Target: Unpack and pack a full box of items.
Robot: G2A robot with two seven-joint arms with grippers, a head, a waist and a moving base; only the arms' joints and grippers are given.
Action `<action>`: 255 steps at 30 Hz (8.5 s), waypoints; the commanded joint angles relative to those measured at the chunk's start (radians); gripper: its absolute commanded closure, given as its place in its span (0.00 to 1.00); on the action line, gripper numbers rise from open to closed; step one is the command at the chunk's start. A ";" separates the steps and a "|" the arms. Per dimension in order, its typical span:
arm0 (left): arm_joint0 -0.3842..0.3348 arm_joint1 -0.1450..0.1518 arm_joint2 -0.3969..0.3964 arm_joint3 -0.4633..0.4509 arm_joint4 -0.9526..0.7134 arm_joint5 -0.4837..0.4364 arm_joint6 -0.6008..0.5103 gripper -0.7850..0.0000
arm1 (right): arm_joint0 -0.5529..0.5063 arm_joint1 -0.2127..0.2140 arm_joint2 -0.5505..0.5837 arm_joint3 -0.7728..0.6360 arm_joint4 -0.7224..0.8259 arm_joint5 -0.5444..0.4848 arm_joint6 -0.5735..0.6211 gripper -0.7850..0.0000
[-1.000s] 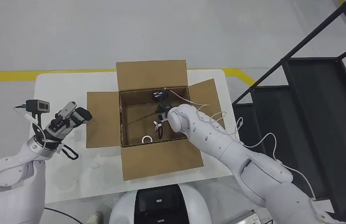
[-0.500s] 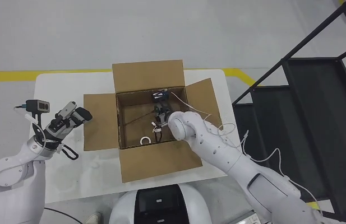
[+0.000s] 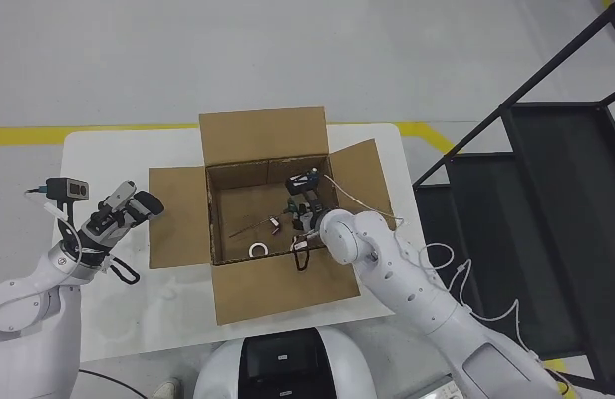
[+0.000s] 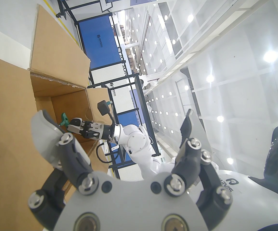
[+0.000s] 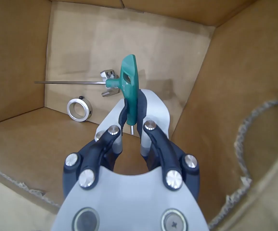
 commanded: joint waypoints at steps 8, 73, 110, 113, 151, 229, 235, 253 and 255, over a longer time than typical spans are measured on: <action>0.000 0.000 0.000 0.000 0.000 0.000 0.000 0.00 | 0.148 -0.062 -0.101 0.207 0.063 0.028 -0.007 1.00; 0.000 0.000 0.000 0.000 0.000 0.000 0.000 0.00 | 0.204 -0.156 -0.108 0.340 0.025 -0.023 0.023 1.00; 0.000 0.000 0.000 0.000 0.000 0.000 0.000 0.00 | 0.060 -0.104 0.036 0.094 -0.011 -0.112 0.056 0.00; 0.000 0.000 0.000 0.000 0.000 0.000 0.000 0.00 | 0.058 -0.104 0.036 0.105 -0.014 -0.119 0.036 0.00; 0.000 0.000 0.000 0.000 0.000 0.000 0.000 0.00 | 0.377 -0.267 -0.201 0.691 -0.020 -0.176 0.057 0.62; 0.000 0.000 0.000 0.000 0.000 0.000 0.000 0.00 | 0.321 -0.249 -0.058 0.615 -0.173 -0.142 0.083 0.77; 0.000 0.000 0.000 0.000 0.000 0.000 0.000 0.00 | 0.329 -0.256 -0.059 0.633 -0.170 -0.157 0.089 0.75; 0.000 0.000 0.000 0.000 0.000 0.000 0.000 0.00 | 0.366 -0.283 -0.068 0.720 -0.138 -0.191 0.083 0.76; 0.000 0.000 0.000 0.000 0.000 0.000 0.000 0.00 | 0.375 -0.288 -0.070 0.740 -0.131 -0.197 0.078 0.75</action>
